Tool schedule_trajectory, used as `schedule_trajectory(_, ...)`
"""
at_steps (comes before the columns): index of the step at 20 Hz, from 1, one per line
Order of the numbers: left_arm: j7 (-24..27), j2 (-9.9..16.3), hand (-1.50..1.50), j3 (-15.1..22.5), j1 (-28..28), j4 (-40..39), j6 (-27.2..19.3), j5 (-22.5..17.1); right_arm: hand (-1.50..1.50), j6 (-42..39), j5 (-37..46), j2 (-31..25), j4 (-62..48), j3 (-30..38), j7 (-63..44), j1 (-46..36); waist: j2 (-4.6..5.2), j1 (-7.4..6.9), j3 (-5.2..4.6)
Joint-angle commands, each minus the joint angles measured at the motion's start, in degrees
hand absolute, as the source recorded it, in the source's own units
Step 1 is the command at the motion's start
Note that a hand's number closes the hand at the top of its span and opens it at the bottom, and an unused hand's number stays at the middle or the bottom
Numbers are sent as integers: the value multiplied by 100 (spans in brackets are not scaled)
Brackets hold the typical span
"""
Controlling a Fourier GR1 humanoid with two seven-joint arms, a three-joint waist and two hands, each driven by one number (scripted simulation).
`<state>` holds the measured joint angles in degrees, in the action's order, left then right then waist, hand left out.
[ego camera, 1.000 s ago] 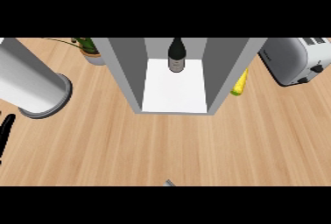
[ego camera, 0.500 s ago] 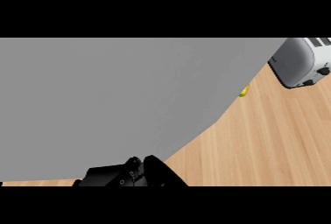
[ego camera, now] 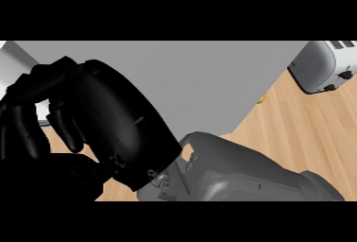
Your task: Pick up the wine, place it into the cabinet and close the cabinet
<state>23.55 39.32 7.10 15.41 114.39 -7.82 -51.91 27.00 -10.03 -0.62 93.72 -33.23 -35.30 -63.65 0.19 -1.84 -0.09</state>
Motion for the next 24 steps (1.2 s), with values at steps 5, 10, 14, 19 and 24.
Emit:
schedule_trajectory(5,-176,-105,-150,-299,-145,-162,150,-9,150,-501,-30,60,-1972,794,936,-578,13,30,3)
schedule_trajectory(10,-370,-137,-150,-464,-258,-138,42,124,150,-1180,-216,-13,-2655,1401,1491,-663,4,82,7)
schedule_trajectory(14,-453,-238,-150,-261,-263,144,-213,271,150,-1319,-281,-207,-3075,1447,1928,-624,29,63,10)
schedule_trajectory(19,-413,-277,-150,-277,-308,-50,-43,228,150,-1380,-258,-429,-3478,1373,2265,-676,61,47,1)
schedule_trajectory(24,-356,-347,-150,-167,-273,-12,-60,363,150,-1494,-171,-641,-3675,1236,2459,-614,51,123,2)
